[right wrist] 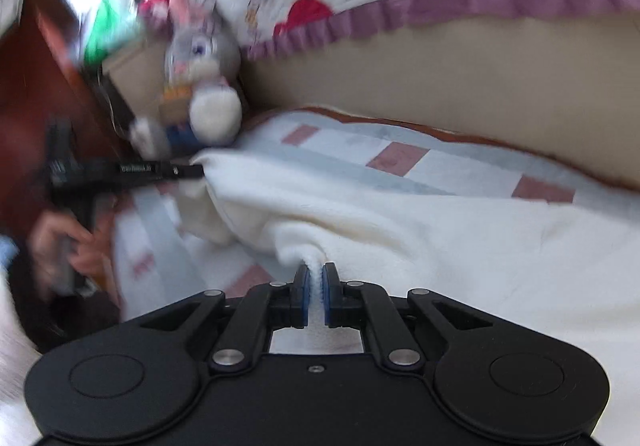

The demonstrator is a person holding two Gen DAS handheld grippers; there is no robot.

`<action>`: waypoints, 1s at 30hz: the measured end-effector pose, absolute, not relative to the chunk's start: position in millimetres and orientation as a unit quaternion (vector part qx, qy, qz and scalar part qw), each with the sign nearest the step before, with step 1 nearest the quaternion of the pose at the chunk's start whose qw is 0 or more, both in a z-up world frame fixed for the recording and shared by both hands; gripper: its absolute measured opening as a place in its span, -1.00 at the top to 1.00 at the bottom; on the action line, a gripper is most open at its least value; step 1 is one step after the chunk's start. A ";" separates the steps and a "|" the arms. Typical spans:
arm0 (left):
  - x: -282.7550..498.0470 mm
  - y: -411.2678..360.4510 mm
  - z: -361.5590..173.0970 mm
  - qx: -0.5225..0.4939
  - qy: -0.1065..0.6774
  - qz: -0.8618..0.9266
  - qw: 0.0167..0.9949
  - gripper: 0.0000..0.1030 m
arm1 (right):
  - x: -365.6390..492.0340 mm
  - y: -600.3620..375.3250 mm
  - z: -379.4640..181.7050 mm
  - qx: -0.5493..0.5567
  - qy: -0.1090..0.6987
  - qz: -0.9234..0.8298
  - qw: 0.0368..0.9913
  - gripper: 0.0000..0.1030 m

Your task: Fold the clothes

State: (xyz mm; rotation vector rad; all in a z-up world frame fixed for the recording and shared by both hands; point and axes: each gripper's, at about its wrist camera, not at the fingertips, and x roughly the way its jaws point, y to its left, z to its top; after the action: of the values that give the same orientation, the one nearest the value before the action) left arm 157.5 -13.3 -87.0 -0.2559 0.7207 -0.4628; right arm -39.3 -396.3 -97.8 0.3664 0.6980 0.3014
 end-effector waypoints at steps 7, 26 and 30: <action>179.7 -6.7 -104.4 -0.174 0.340 -0.208 0.901 0.91 | 0.6 -392.4 -98.4 0.242 0.340 0.138 0.898 0.88; 164.6 -18.4 -129.0 -0.072 0.513 -0.114 0.848 -0.44 | -66.9 -376.9 -125.0 0.313 0.476 0.041 0.821 0.06; 167.1 -7.8 -145.4 -0.163 0.547 -0.139 0.810 -0.44 | -78.7 -376.2 -148.1 0.350 0.492 0.015 0.797 0.05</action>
State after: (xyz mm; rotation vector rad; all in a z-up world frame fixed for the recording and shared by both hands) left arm 167.1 -7.8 -145.4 -0.3482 1.1685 -0.2967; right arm -78.7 -376.2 -148.1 0.7505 1.0563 0.0326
